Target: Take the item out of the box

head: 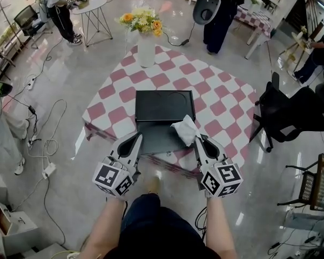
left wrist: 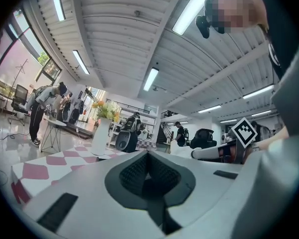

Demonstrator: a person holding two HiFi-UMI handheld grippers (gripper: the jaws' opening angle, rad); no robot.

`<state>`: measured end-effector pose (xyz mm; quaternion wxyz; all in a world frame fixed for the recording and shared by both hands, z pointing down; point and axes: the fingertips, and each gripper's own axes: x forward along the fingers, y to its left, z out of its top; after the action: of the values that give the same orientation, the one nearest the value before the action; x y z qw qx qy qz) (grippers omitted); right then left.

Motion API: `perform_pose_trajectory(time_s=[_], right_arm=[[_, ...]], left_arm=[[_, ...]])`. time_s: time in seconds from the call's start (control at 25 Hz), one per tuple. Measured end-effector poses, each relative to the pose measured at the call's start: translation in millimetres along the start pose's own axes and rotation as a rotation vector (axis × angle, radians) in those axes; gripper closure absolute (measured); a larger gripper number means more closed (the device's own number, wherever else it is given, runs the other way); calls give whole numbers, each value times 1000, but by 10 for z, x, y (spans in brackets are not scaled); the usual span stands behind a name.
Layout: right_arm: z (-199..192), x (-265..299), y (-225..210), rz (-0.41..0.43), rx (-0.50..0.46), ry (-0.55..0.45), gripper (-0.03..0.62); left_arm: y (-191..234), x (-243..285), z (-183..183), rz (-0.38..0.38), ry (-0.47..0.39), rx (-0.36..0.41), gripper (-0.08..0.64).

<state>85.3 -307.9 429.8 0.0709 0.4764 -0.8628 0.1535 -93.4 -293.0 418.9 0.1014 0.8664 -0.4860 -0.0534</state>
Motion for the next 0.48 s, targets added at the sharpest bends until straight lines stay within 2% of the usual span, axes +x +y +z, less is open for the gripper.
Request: perform_pose_trajectory(time_s=[0.48], right_arm=[[158,-341,156,-20,-33,-73,556]], left_arm=[[-134,-298,96,14,-30,7,560]])
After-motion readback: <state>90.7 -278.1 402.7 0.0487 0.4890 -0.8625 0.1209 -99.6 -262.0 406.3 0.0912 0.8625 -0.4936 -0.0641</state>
